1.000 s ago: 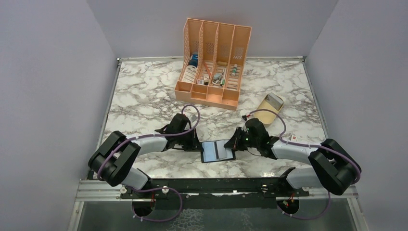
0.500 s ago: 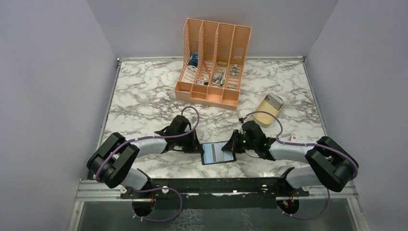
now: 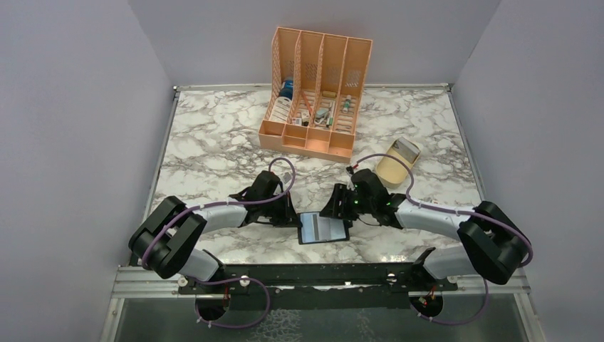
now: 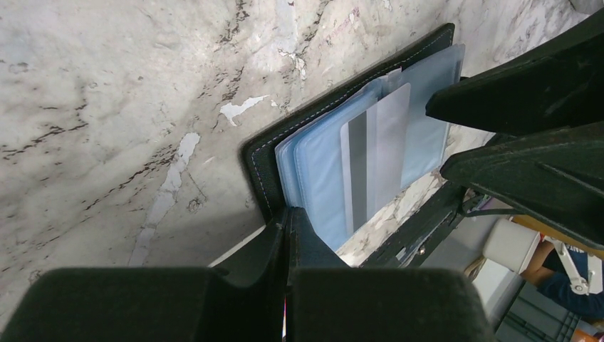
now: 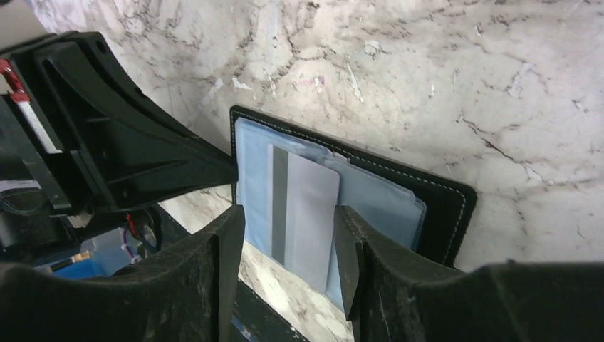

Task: Put the credit cards into the card holder
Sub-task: Insert the credit card into the card holder.

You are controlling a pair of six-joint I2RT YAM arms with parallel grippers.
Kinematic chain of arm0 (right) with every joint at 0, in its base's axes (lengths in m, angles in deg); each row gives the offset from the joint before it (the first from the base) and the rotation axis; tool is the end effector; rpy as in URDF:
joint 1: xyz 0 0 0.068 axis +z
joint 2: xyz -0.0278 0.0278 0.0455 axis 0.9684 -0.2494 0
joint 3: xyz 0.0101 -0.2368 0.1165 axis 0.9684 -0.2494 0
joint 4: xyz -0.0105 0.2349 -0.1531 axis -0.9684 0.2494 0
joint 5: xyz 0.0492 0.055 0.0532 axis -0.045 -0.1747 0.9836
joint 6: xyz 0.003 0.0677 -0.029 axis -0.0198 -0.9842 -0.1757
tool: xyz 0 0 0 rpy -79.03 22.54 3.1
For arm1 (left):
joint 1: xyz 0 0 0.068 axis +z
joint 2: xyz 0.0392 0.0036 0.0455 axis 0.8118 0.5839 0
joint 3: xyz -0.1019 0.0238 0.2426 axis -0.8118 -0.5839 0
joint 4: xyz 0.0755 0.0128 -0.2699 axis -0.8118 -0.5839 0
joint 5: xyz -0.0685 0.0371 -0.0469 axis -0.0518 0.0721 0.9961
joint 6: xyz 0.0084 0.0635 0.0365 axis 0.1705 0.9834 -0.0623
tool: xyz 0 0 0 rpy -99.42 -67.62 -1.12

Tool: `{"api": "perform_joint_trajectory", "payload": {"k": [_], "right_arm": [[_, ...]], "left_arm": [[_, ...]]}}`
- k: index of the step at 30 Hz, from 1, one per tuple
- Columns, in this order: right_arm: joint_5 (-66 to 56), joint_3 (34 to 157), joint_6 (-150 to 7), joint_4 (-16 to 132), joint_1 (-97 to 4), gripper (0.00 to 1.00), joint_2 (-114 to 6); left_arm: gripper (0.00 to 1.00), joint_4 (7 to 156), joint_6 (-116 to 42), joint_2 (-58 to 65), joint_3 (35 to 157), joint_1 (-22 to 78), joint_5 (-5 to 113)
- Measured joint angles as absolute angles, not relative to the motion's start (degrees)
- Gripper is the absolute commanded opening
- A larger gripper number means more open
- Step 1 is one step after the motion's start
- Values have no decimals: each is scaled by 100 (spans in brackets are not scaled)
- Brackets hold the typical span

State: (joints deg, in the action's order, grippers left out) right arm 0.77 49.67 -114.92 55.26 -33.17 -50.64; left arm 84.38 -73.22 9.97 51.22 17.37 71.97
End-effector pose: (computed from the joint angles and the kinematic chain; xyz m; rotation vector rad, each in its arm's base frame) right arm 0.1982 0.2007 0.1098 0.0497 2.6062 0.9820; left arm 0.2008 -0.1853 0.0875 -0.0136 2.6977 -1.1389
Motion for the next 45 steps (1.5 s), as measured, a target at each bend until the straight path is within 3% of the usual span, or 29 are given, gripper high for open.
{"api": "perform_joint_trajectory", "payload": {"k": [12, 19, 33, 45], "right_arm": [[228, 4770, -11553, 5668, -3173, 49, -5062], [285, 4811, -11719, 5325, -2819, 37, -5385], [84, 5126, -11840, 5542, -2582, 31, -5656], [-850, 5382, -11582, 6783, -2563, 39, -5193]], "left_arm": [[0, 8438, -7322, 964, 5122, 1726, 7200], [0, 8440, -7329, 964, 5122, 1713, 7200], [0, 8394, -7368, 741, 5118, 1713, 7147], [2, 8258, -7344, 728, 5124, 1706, 7038]]}}
